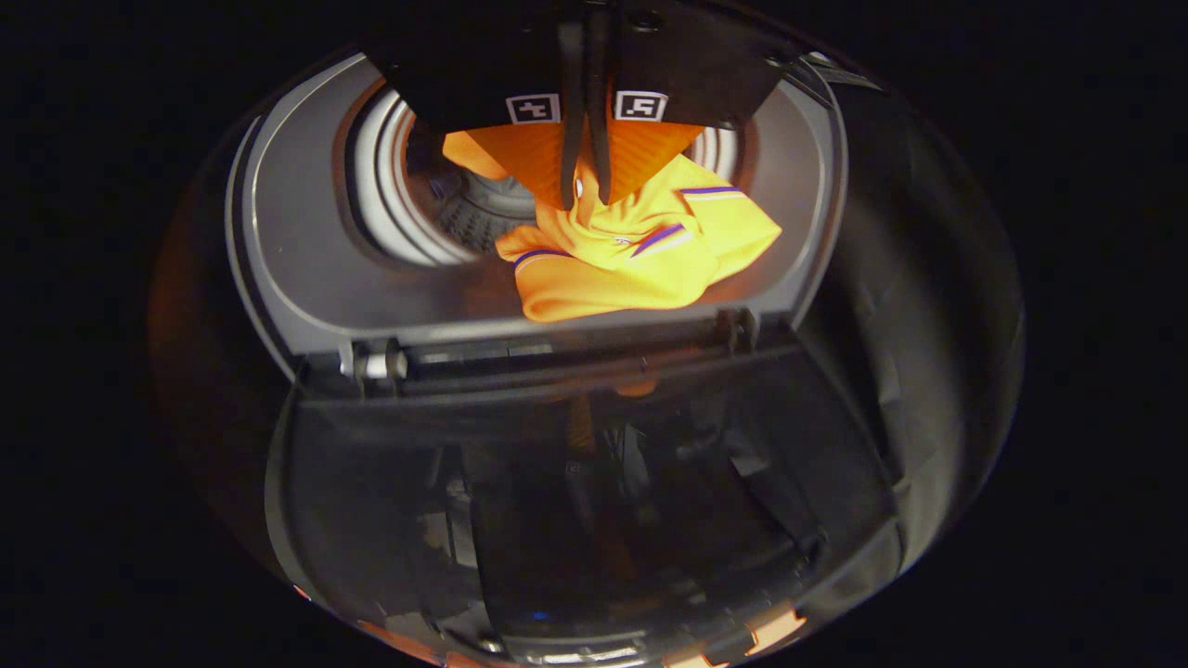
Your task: Put the clothes into the washing machine and then close the washing machine lid.
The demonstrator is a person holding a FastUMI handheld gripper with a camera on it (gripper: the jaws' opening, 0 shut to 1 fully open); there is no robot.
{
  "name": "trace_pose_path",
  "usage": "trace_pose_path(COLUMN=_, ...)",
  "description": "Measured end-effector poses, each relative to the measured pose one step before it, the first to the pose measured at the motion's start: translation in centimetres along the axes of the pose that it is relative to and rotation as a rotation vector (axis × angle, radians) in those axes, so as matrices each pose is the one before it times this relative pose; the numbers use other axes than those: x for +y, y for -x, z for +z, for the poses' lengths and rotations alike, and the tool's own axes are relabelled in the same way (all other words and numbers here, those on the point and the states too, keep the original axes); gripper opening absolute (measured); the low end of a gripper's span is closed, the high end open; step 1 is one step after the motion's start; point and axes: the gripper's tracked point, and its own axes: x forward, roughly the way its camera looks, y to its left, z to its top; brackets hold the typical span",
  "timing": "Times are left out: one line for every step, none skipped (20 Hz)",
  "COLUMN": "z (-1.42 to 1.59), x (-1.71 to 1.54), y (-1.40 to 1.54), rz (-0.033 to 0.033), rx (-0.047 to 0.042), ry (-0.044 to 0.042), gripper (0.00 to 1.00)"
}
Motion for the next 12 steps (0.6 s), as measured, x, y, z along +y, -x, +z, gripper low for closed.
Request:
trace_pose_path(z=-0.692, x=-0.331, y=-0.446, rz=-0.00914, rx=0.01812, ry=-0.01313, gripper=0.08)
trace_pose_path(z=-0.644, x=-0.246, y=-0.430, rz=-0.01008, rx=0.01527, ry=-0.01706, gripper=0.08)
trace_pose_path(z=-0.334, x=0.008, y=-0.178, rz=-0.00118, rx=0.00715, ry=-0.01501, gripper=0.08)
trace_pose_path(z=-0.373, x=-0.150, y=-0.100, rz=-0.00495, rx=0.01227, ry=-0.01213, gripper=0.08)
trace_pose_path(z=0.026, x=-0.092, y=0.032, rz=-0.00275, rx=0.00423, ry=-0.00446, gripper=0.08)
trace_pose_path(z=-0.001, x=-0.106, y=-0.029, rz=-0.00609, rx=0.00396, ry=0.00303, gripper=0.08)
trace_pose_path(z=-0.024, x=-0.117, y=-0.183, rz=-0.00830, rx=0.01230, ry=0.00922, gripper=0.08)
trace_pose_path(z=-0.101, x=-0.098, y=0.019, rz=-0.01132, rx=0.00995, ry=0.00837, gripper=0.08)
trace_pose_path(z=-0.080, x=-0.040, y=0.067, rz=-0.00487, rx=0.01314, ry=0.01037, gripper=0.08)
trace_pose_path(z=-0.022, x=0.211, y=-0.122, rz=0.00140, rx=0.00405, ry=0.00600, gripper=0.08)
trace_pose_path(z=0.075, x=0.078, y=0.011, rz=-0.00115, rx=-0.00047, ry=0.00565, gripper=0.08)
trace_pose_path(z=0.084, x=-0.064, y=0.042, rz=-0.00188, rx=-0.00384, ry=0.00235, gripper=0.08)
